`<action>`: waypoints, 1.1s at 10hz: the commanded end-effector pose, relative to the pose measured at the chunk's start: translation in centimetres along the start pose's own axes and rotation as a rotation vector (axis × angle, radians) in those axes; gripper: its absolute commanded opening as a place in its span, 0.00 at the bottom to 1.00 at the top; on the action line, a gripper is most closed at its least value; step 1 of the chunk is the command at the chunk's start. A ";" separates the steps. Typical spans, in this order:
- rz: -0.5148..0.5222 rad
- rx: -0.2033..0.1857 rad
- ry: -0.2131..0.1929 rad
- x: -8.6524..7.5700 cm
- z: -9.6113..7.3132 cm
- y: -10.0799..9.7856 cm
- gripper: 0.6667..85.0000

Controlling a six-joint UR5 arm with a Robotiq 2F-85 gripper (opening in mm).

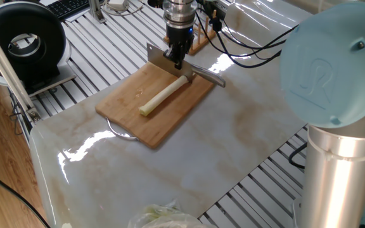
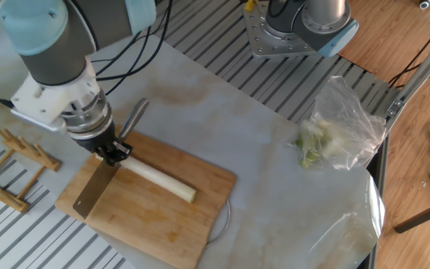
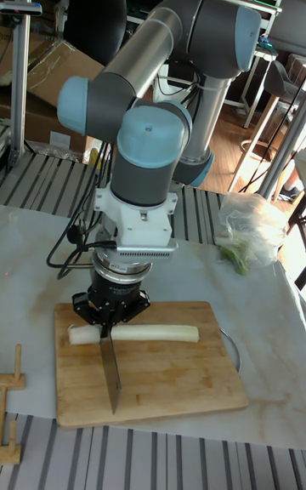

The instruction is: Chop the scallions

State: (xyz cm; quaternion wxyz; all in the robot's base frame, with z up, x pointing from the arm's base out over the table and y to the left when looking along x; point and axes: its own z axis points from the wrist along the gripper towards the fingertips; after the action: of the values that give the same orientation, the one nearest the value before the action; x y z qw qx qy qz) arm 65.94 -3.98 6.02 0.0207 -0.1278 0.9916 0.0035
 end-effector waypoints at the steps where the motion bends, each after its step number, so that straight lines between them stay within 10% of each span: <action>1: -0.012 0.011 -0.002 0.0 -1.1 0.0 0.01; 4: 0.020 0.020 -0.056 -2.3 1.0 1.3 0.01; 9: 0.041 -0.134 -0.022 -1.5 -1.2 4.7 0.01; 11: 0.055 -0.115 -0.029 -1.9 -0.6 4.8 0.01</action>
State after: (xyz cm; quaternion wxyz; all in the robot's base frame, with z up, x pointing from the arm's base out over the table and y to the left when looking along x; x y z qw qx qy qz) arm 66.41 -0.09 6.69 0.0260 -0.1122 0.9925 0.0411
